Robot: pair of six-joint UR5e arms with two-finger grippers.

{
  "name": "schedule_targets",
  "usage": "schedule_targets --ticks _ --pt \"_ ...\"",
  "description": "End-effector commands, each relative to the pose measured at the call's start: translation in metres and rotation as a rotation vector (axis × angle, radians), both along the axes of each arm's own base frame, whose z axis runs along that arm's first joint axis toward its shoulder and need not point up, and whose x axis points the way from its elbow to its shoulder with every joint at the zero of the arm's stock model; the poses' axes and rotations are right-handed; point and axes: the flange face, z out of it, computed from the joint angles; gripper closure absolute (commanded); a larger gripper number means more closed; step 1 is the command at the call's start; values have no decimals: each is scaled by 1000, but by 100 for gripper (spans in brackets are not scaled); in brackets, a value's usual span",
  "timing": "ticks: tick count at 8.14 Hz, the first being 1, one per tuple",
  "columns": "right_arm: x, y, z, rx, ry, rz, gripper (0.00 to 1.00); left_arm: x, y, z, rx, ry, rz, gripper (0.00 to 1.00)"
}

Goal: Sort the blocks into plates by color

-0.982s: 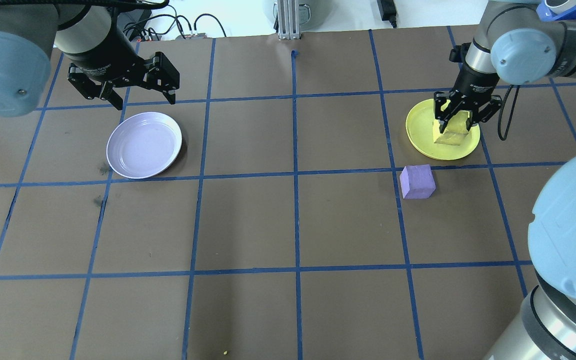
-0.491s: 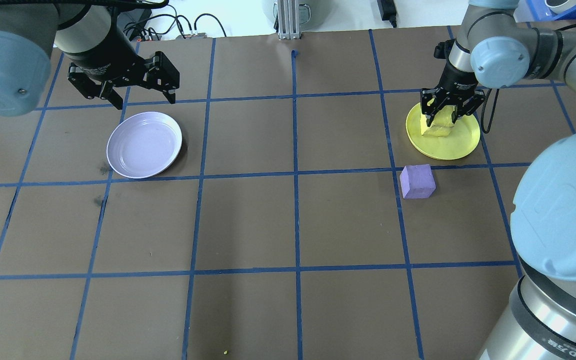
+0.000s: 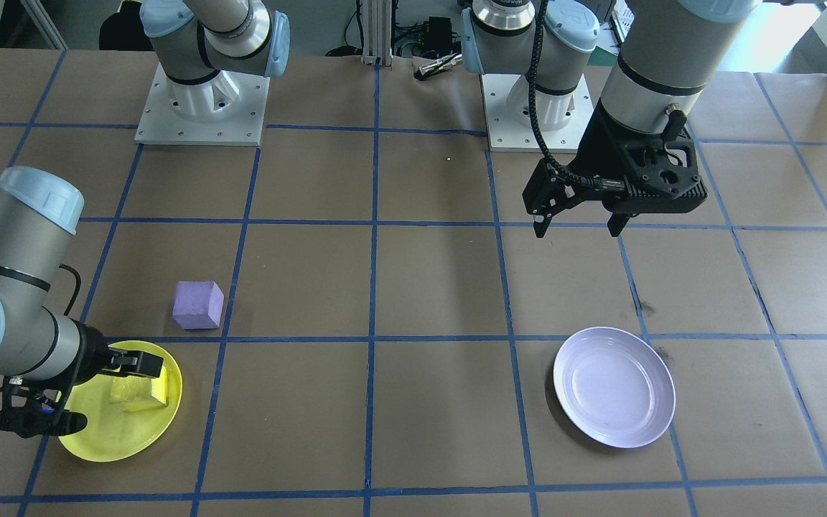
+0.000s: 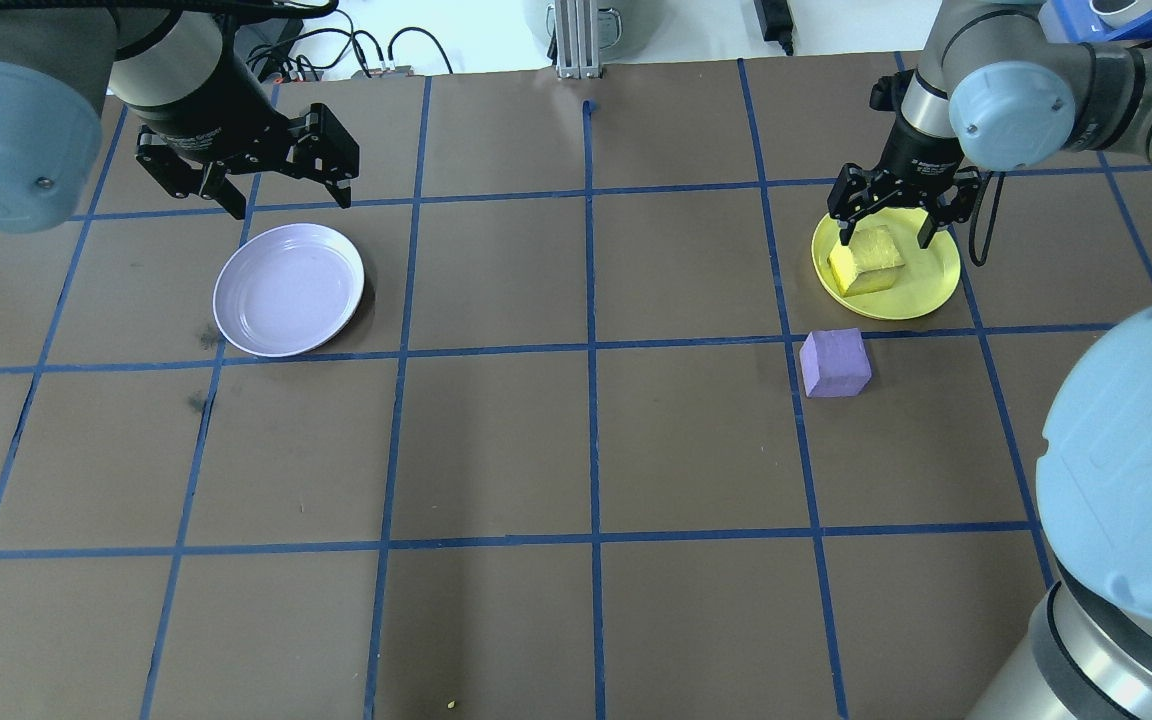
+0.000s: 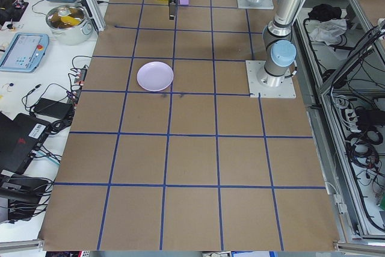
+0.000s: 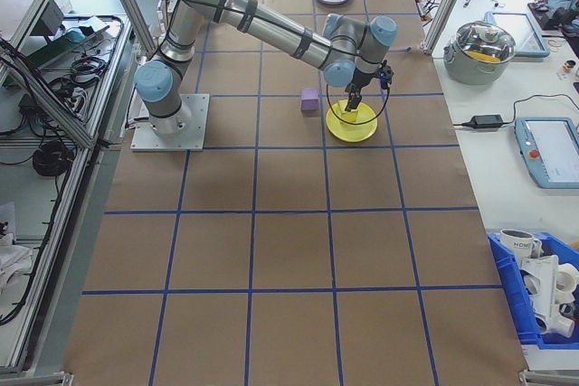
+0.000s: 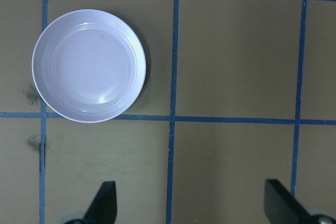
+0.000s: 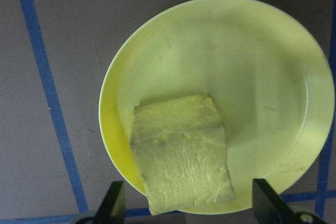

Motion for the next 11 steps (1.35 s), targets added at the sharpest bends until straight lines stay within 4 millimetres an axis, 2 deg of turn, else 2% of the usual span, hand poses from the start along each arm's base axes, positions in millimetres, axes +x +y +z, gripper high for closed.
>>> schedule_targets --ticks 1,3,5,6,7,8,9,10,11 --pt "25 37 11 53 -28 -20 0 0 0 0 -1 1 0 0" --pt "67 99 -15 74 -20 39 0 0 -1 -1 -1 2 0 0" --pt "67 116 -48 51 -4 83 2 0 0 -1 2 0 0 0" --pt "64 127 -62 87 27 92 12 0 0 0 1 0 0 0" --pt "62 135 -69 108 48 94 46 0 0 -1 2 2 0 0" --pt "61 133 -64 97 61 85 78 0 -1 -2 4 2 0 0" --pt "67 130 -53 75 48 72 88 0 0 -1 2 2 0 0" --pt "88 125 -31 38 36 61 89 0 0 0 1 2 0 0" --pt "130 128 -14 18 13 54 89 0 -1 -2 2 2 0 0"
